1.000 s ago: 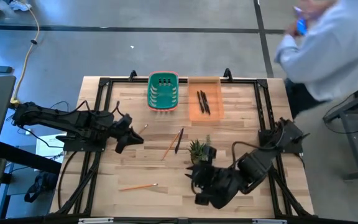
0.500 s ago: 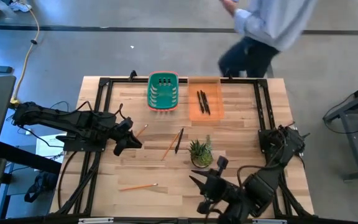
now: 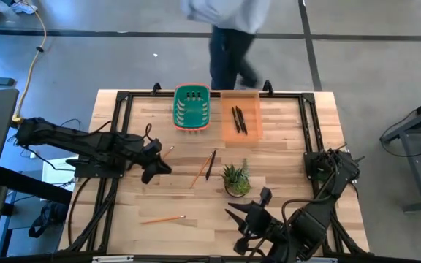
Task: Sort pens & pencils
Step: Put the black ballpoint pen into the orange bin
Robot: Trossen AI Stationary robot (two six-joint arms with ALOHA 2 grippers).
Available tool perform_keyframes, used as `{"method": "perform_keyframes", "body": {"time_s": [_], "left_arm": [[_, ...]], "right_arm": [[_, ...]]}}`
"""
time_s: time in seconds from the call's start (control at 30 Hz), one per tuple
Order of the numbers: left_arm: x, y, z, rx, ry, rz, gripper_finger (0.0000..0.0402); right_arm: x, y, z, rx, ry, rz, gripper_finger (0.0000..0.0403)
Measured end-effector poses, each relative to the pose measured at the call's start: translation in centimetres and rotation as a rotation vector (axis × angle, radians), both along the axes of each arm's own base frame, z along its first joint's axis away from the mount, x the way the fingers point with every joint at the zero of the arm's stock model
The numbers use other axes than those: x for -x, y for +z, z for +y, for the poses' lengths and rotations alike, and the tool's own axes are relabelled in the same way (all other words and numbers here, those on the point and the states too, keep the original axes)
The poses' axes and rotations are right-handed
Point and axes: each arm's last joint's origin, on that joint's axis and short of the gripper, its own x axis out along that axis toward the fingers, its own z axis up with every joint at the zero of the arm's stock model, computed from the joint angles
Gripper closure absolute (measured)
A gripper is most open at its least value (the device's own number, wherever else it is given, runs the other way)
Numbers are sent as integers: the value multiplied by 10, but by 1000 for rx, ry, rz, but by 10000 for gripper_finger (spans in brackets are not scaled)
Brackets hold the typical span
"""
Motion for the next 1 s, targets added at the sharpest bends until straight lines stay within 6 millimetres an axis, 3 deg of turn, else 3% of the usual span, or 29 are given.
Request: {"method": "perform_keyframes", "body": {"time_s": [0.33, 0.63, 1.0], "left_arm": [[-16, -1, 1, -39, 26, -61, 344], [-17, 0, 4, -155, 57, -83, 344], [-19, 2, 5, -192, 96, -113, 344]], "right_arm": [[-12, 0, -14, -167, -91, -59, 328], [-31, 10, -62, -431, -155, 41, 329], [-23, 31, -80, -394, -175, -24, 330]]}}
